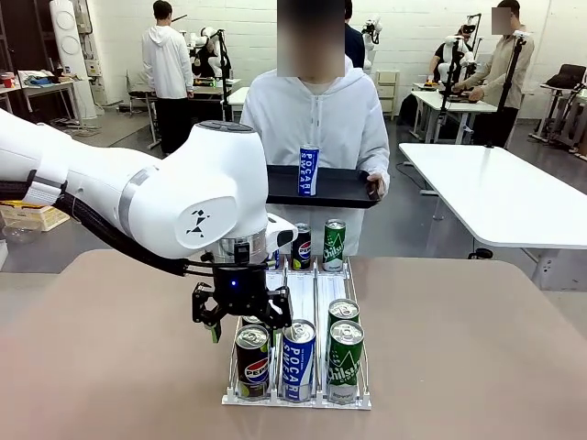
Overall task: Retrieve and hand over the desired beverage to the person.
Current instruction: Pick up another can of the same type that the person held from the Automatic Can Dispenser.
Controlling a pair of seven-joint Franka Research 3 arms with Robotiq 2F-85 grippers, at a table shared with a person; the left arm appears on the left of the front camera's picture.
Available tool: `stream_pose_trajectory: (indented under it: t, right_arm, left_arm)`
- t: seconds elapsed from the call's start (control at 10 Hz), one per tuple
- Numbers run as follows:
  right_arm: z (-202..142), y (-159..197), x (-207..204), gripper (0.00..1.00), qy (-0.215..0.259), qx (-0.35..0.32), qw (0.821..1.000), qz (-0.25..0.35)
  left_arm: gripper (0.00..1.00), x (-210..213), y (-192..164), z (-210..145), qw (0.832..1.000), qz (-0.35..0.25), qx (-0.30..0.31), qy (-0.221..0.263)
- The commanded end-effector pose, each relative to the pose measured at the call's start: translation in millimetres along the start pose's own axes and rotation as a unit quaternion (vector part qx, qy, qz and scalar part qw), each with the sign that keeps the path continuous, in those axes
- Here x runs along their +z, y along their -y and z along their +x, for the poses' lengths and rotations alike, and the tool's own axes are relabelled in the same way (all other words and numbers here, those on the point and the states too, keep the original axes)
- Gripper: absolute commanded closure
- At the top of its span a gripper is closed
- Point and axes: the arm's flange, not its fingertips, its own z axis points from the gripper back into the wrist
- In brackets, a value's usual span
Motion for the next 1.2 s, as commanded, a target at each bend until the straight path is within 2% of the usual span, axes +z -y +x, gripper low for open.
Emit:
stream_pose_trajectory:
  t: [0.0,0.7,1.1]
  right_arm:
    - [2.6,1.5,-1.8,0.0,0.015,0.005,1.0,0.015]
    - [2.6,1.5,-1.8,0.0,0.015,0.005,1.0,0.015]
    - [2.6,1.5,-1.8,0.0,0.015,0.005,1.0,0.015]
  left_arm:
    - [0.0,-3.9,0.7,2.9,1.0,0.006,-0.014,0.02]
    - [0.0,-2.5,-1.2,4.5,0.999,0.014,-0.009,0.028]
    - [0.0,-4.0,-0.4,1.9,1.0,0.021,-0.003,-0.017]
